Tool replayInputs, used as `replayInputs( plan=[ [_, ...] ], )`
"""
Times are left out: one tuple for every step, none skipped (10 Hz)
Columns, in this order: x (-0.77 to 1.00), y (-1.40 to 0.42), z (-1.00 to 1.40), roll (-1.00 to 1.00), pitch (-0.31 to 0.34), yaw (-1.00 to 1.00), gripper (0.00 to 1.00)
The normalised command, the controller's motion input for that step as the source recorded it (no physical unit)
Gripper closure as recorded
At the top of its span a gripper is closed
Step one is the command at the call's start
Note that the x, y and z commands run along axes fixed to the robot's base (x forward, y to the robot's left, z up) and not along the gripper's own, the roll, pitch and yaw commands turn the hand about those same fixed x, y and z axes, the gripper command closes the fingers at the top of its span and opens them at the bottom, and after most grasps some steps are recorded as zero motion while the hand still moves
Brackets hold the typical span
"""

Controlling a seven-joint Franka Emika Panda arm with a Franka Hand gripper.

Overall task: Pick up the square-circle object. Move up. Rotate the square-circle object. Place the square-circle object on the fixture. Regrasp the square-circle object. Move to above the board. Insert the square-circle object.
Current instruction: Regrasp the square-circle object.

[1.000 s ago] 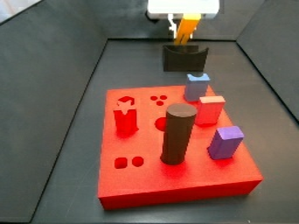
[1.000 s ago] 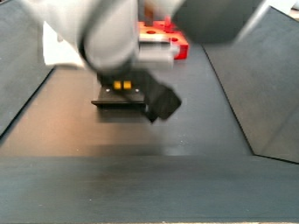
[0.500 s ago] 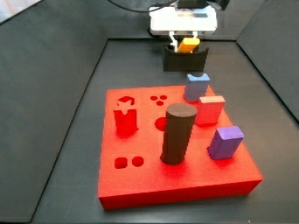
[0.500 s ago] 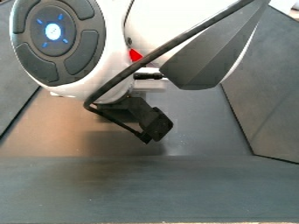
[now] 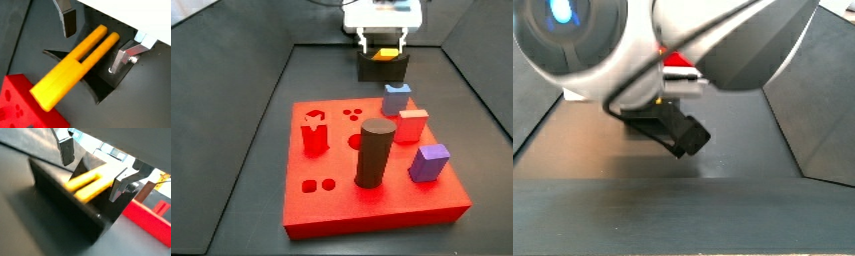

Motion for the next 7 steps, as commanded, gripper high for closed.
replayInputs(
  plan=[
    [-0.04, 0.0, 1.0, 0.05, 0.005, 0.03, 0.0],
    [-0.04, 0.0, 1.0, 0.05, 0.028, 0.03, 0.0],
    [-0.04, 0.0, 0.91, 0.05, 0.053, 0.03, 0.0],
    [-0.03, 0.01, 0.68, 0.04, 0.082, 0.02, 0.0],
    [-0.02, 0.01, 0.5, 0.04, 0.094, 0.01, 0.0],
    [-0.02, 0.0, 0.32, 0.04, 0.096, -0.01, 0.0],
    [-1.0, 0.0, 0.0, 0.03, -0.052, 0.05, 0.0]
  ],
)
